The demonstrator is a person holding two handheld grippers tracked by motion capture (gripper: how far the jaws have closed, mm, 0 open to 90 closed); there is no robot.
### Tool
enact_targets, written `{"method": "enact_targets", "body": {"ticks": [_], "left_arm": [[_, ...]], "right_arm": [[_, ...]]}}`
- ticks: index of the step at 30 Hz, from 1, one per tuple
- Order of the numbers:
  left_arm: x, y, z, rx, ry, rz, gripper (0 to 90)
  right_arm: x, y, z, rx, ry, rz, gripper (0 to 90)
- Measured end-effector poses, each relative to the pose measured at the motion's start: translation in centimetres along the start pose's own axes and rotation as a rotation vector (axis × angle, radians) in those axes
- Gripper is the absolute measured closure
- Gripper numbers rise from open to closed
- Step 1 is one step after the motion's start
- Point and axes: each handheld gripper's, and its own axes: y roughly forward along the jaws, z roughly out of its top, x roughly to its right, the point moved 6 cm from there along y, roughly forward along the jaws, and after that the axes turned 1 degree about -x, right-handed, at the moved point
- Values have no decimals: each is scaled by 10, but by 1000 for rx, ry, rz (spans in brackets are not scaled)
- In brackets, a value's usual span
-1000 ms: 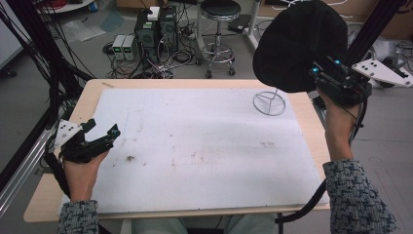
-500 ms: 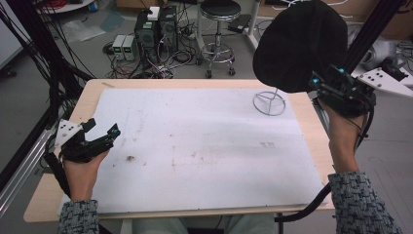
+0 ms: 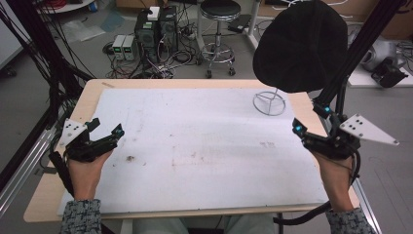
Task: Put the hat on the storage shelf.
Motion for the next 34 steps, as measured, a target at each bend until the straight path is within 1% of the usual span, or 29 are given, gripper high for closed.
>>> {"method": "enact_targets", "body": {"ticks": [1, 2, 3, 4, 5, 6, 7, 8, 9, 10, 11, 13, 14, 15, 18, 20, 27, 31, 34], "left_arm": [[0, 0, -1, 1, -1, -1, 184], [0, 0, -1, 1, -1, -1, 184], [0, 0, -1, -1, 0, -3, 184], [0, -1, -1, -1, 1, -3, 184], [0, -1, -1, -2, 1, -1, 184], [0, -1, -1, -2, 2, -1, 184], [-1, -2, -1, -1, 1, 1, 184], [-2, -3, -1, 2, -2, 5, 184], [-2, -3, -1, 2, -2, 5, 184], [-3, -4, -1, 0, -1, 4, 184], [-3, -4, -2, -1, -4, 6, 184], [-4, -4, -3, -4, -6, 8, 184], [-4, -4, -4, -10, -5, 10, 184], [-4, -4, -4, -10, -5, 10, 184], [-4, -4, -4, -7, -5, 10, 184], [-3, -4, -4, -7, -3, 7, 184], [-3, -4, -4, -10, -1, 6, 184], [-3, -4, -4, -8, -2, 6, 184], [-2, -2, -6, -17, -5, -3, 184]], "right_arm": [[-3, 0, -7, -11, 1, -2, 190], [-5, 0, -13, -17, 10, 8, 184], [-5, 0, -13, -17, 10, 8, 184], [-7, 1, -18, -18, 19, 21, 179], [-9, 1, -23, -24, 39, 29, 173], [-10, 2, -28, -22, 55, 47, 164], [-11, 3, -37, -20, 83, 59, 148], [-10, 4, -41, -27, 88, 56, 139], [-10, 4, -41, -27, 88, 56, 139], [-9, 4, -49, -28, 113, 54, 123], [-9, 4, -52, -26, 129, 53, 122], [-8, 4, -55, -23, 138, 49, 115], [-7, 4, -62, -16, 158, 46, 112], [-7, 4, -62, -16, 158, 46, 112], [-5, 4, -70, -37, 172, 47, 112], [-5, 4, -71, -37, 174, 45, 112], [-7, 7, -70, -36, 159, 45, 112], [-9, 7, -71, -42, 161, 51, 112], [-9, 8, -72, -49, 154, 50, 112]]}}
